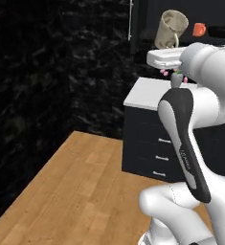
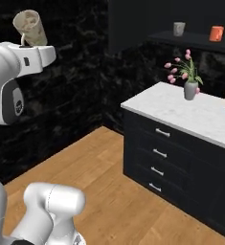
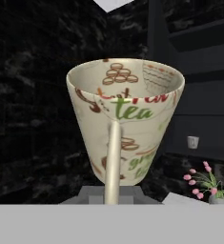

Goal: Gather all objects into one cabinet and sort the glasses and bowls to opposite sides.

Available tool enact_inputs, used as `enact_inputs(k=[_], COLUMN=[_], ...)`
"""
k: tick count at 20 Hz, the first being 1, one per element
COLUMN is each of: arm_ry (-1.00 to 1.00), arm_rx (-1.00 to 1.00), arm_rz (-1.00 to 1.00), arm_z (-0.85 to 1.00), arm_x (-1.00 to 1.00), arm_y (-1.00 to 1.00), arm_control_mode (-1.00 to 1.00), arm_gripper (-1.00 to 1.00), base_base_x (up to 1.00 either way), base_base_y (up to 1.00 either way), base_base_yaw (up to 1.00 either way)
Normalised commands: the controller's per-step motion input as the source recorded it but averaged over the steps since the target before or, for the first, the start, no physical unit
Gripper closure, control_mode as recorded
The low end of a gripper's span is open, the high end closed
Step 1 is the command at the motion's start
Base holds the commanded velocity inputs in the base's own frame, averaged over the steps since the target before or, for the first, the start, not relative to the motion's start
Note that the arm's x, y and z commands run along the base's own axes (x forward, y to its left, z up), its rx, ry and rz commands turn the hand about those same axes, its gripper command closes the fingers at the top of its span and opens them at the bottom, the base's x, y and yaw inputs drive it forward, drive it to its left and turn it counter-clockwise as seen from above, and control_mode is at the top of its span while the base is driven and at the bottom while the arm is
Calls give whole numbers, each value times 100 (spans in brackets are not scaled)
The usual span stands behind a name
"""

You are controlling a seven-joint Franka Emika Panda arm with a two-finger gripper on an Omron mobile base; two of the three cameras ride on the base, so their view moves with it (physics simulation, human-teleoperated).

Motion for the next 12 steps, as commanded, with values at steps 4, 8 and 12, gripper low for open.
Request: enact_inputs(k=[4, 8, 12], arm_ry=[0, 0, 0], arm_rx=[0, 0, 0], arm_rz=[0, 0, 0], arm_z=[0, 0, 0], arm_x=[0, 0, 0], arm_y=[0, 0, 0], arm_control_mode=[100, 100, 100], arm_gripper=[100, 100, 100], base_base_x=[54, 53, 46], base_base_y=[-53, -59, -15], base_base_yaw=[-55, -57, -42])
